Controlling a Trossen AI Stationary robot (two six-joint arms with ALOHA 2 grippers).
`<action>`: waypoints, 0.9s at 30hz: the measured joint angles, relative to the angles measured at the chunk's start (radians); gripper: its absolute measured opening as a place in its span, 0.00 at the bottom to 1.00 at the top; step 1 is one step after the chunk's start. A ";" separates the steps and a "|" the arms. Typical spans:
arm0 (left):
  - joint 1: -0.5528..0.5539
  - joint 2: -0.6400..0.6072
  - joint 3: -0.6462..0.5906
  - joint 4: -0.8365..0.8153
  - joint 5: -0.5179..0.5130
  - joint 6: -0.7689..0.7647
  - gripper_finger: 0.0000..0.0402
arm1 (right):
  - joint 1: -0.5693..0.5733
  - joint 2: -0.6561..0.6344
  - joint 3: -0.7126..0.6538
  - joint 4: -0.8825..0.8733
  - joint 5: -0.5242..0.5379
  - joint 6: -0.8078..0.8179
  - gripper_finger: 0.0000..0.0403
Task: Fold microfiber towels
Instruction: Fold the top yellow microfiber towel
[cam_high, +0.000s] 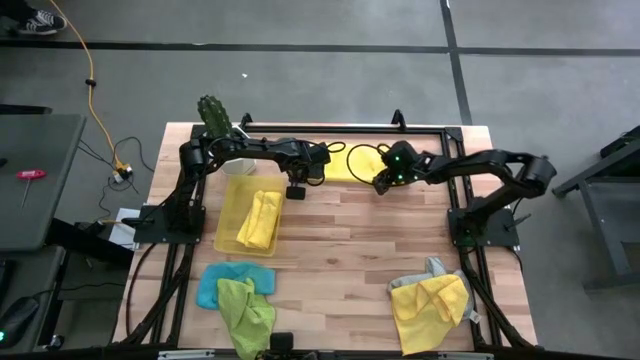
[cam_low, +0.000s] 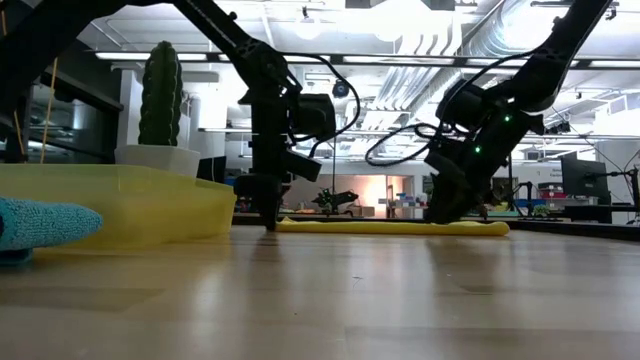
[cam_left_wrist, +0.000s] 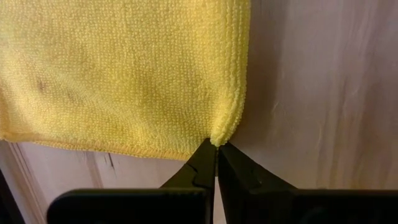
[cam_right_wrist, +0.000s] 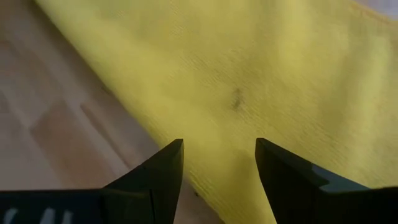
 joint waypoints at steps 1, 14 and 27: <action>0.000 0.000 0.000 0.000 0.000 0.000 0.00 | 0.000 -0.008 0.000 0.001 -0.014 -0.004 0.48; 0.000 0.000 0.000 -0.017 0.003 0.003 0.00 | 0.000 0.013 0.215 -0.382 -0.037 -0.013 0.48; 0.000 0.000 0.000 -0.075 -0.003 -0.017 0.00 | -0.028 0.042 0.292 -0.746 0.139 -0.138 0.48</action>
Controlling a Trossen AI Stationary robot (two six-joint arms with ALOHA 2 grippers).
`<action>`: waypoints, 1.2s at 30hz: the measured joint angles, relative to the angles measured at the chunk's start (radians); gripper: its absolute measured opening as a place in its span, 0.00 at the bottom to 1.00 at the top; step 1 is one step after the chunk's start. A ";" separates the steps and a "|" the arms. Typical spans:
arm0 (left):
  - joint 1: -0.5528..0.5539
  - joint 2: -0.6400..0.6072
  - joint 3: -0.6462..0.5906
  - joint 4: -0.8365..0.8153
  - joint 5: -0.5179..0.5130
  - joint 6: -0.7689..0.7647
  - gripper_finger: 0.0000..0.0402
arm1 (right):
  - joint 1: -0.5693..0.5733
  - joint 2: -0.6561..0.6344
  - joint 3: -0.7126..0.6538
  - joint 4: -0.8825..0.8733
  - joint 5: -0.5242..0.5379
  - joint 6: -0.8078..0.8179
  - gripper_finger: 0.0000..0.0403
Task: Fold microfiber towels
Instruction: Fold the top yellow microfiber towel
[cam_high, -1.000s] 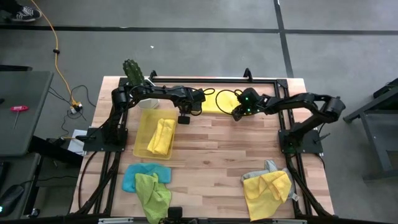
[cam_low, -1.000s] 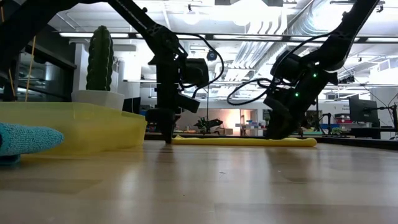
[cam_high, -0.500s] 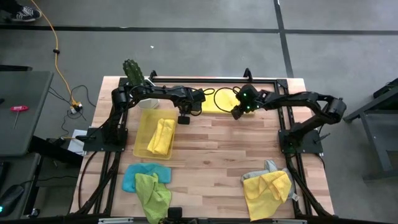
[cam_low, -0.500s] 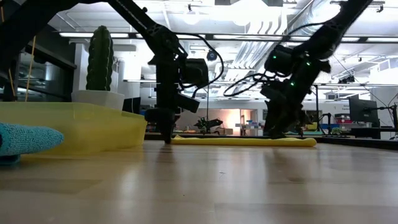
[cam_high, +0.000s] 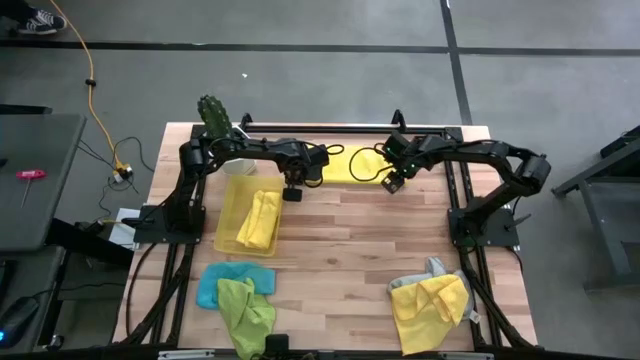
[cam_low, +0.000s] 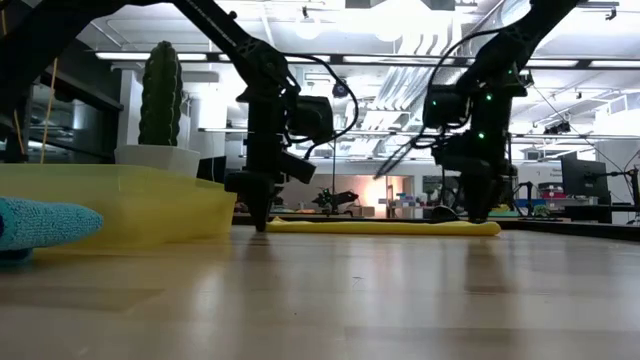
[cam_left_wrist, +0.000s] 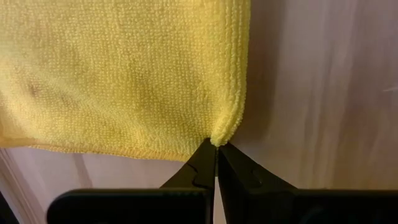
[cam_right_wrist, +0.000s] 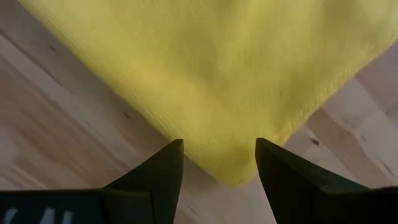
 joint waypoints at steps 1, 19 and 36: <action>0.000 0.000 0.000 0.000 -0.002 -0.001 0.00 | -0.003 0.000 -0.005 0.001 0.000 -0.013 0.48; 0.000 0.000 -0.001 -0.003 -0.054 0.000 0.00 | 0.047 0.086 -0.007 -0.041 0.013 -0.167 0.48; 0.000 0.000 -0.001 -0.002 -0.054 -0.018 0.00 | 0.117 0.107 -0.009 -0.046 0.117 -0.103 0.25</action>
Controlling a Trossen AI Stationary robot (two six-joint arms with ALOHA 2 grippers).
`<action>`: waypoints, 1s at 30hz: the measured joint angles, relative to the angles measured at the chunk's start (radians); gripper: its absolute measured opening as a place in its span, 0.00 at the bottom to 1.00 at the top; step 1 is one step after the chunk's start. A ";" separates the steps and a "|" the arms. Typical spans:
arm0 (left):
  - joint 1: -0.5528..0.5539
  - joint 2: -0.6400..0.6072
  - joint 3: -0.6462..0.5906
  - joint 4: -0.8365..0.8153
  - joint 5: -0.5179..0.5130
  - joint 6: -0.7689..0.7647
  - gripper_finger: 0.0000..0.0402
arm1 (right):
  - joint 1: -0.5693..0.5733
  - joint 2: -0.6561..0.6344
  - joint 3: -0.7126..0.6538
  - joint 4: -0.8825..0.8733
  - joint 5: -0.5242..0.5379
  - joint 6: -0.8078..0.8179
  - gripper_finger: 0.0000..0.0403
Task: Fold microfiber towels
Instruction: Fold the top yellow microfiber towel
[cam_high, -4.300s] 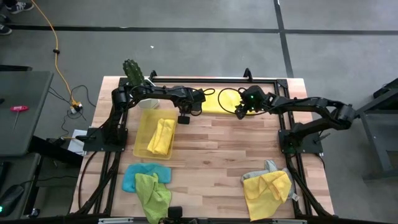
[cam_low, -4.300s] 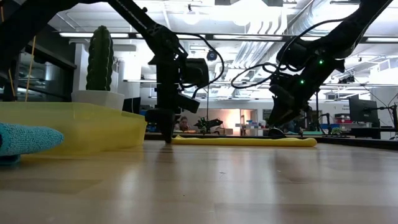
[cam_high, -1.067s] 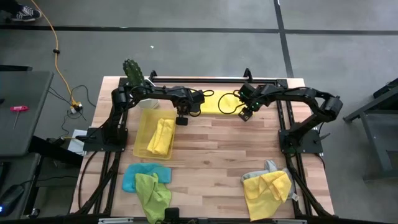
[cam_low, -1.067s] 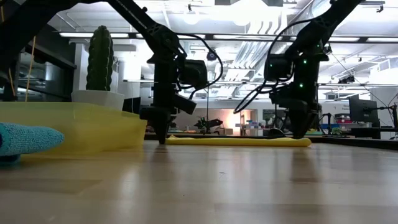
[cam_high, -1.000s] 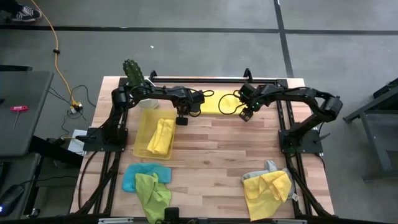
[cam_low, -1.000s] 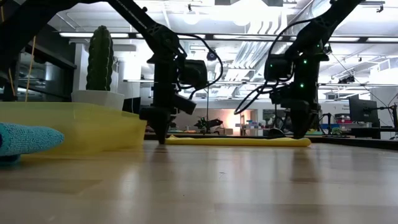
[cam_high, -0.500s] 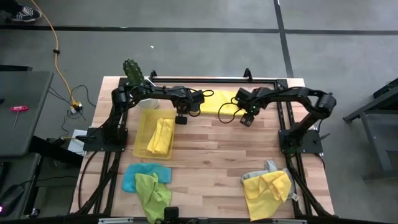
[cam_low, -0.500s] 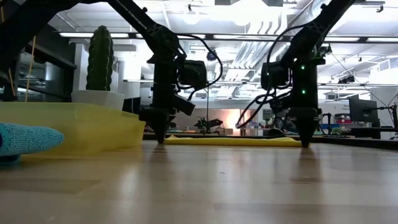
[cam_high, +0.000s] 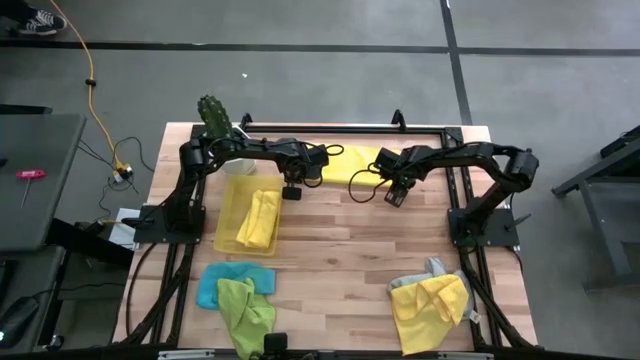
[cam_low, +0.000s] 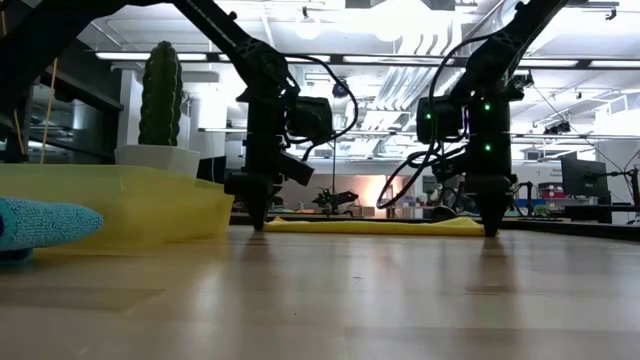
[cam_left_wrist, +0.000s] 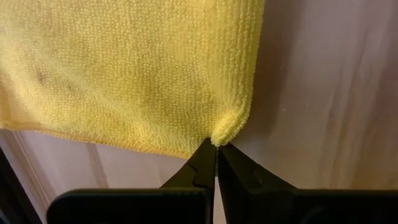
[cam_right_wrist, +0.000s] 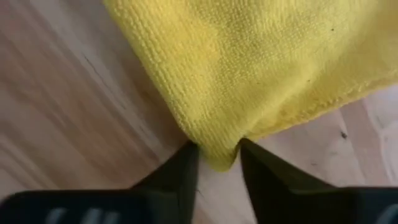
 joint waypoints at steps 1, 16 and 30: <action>0.000 0.000 0.000 0.000 0.000 0.000 0.00 | 0.000 0.000 0.000 0.000 -0.006 0.000 0.20; -0.021 -0.038 0.000 -0.056 0.070 -0.048 0.00 | -0.005 -0.074 -0.007 -0.107 -0.125 0.026 0.01; -0.030 -0.191 0.000 -0.027 0.174 -0.239 0.00 | -0.017 -0.273 -0.005 -0.188 -0.294 0.101 0.00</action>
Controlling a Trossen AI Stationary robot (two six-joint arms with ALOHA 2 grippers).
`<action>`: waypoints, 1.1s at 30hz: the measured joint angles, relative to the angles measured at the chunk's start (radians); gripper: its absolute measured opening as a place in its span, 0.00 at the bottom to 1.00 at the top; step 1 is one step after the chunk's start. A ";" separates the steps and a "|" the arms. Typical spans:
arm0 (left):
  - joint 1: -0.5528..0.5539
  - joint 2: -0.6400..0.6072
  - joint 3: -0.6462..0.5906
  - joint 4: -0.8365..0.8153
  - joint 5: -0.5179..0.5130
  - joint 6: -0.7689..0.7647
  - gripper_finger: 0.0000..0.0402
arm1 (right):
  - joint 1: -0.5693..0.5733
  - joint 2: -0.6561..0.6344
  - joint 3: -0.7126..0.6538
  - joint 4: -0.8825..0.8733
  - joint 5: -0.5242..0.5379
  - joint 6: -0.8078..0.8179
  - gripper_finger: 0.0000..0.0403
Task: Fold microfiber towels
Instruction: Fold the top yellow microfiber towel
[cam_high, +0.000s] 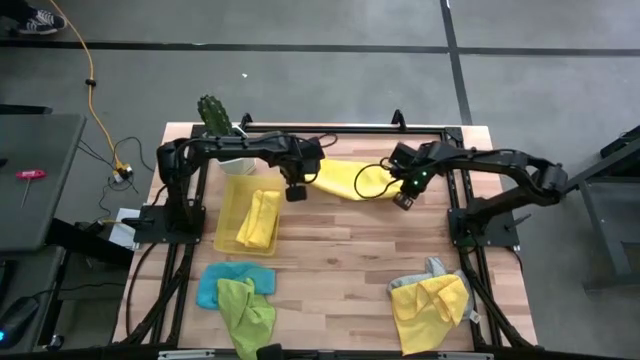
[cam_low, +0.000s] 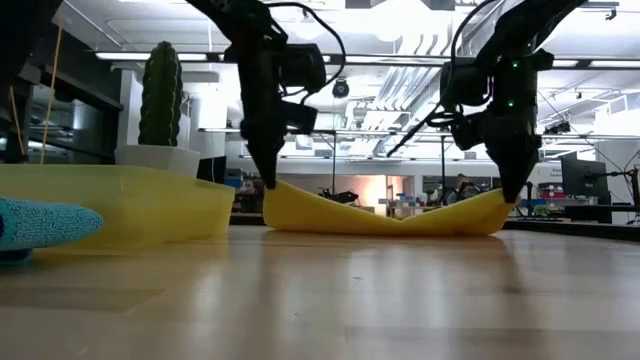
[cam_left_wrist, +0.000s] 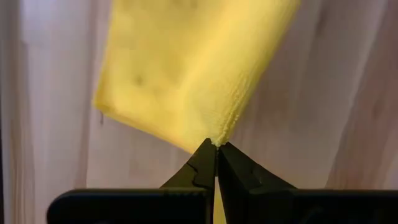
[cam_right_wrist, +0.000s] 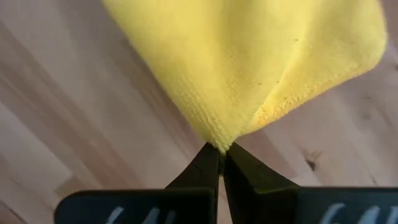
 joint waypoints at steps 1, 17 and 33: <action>0.003 -0.001 0.000 0.016 0.000 -0.021 0.00 | -0.009 -0.001 0.000 0.012 0.006 0.018 0.00; 0.092 -0.001 -0.014 0.215 -0.076 -0.184 0.00 | -0.217 0.009 0.002 0.108 0.121 0.083 0.00; 0.101 0.000 -0.206 0.506 -0.248 -0.197 0.00 | -0.265 0.089 0.003 0.248 0.239 0.124 0.00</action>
